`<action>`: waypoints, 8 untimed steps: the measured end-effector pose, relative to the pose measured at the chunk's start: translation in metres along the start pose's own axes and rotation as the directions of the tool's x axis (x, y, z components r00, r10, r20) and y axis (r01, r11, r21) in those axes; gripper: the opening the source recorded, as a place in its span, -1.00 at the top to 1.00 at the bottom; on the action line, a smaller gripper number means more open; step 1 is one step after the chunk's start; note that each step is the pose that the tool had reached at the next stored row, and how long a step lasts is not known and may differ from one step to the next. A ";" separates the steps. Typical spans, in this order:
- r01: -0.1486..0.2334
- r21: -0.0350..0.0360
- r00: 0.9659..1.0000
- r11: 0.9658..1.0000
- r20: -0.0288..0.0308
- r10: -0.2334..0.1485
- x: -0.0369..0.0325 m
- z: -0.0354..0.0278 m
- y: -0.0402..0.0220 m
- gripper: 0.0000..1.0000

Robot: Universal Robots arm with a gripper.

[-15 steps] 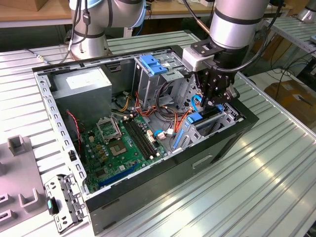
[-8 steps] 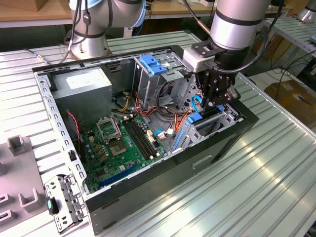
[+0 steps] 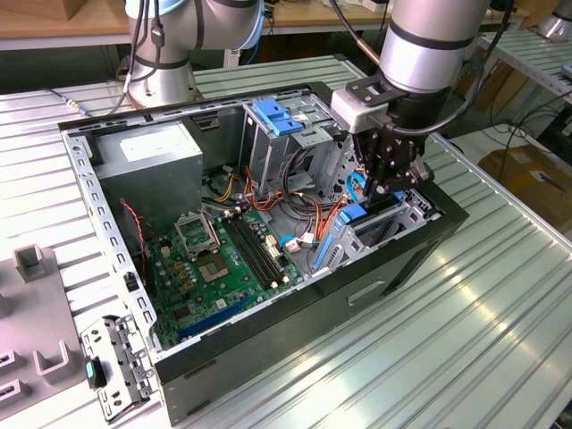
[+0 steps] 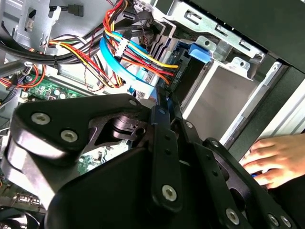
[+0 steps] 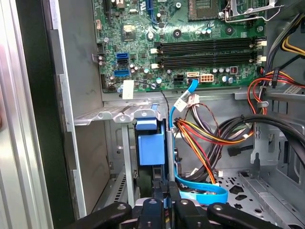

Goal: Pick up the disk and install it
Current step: 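Insert the second disk wire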

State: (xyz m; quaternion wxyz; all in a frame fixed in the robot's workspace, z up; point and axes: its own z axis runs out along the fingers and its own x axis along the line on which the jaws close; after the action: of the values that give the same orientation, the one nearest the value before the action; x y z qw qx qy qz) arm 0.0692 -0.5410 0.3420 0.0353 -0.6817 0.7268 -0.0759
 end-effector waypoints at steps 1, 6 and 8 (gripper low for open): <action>0.000 0.000 1.000 1.000 0.001 0.000 0.0000 0.0006 0.0001 0.68; -0.001 -0.001 1.000 1.000 0.008 0.001 0.0009 0.0030 0.0004 0.68; -0.001 -0.001 1.000 1.000 0.008 0.001 0.0010 0.0032 0.0004 0.68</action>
State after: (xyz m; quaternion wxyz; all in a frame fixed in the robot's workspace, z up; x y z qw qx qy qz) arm 0.0692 -0.5422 0.3389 0.0382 -0.6816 0.7271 -0.0728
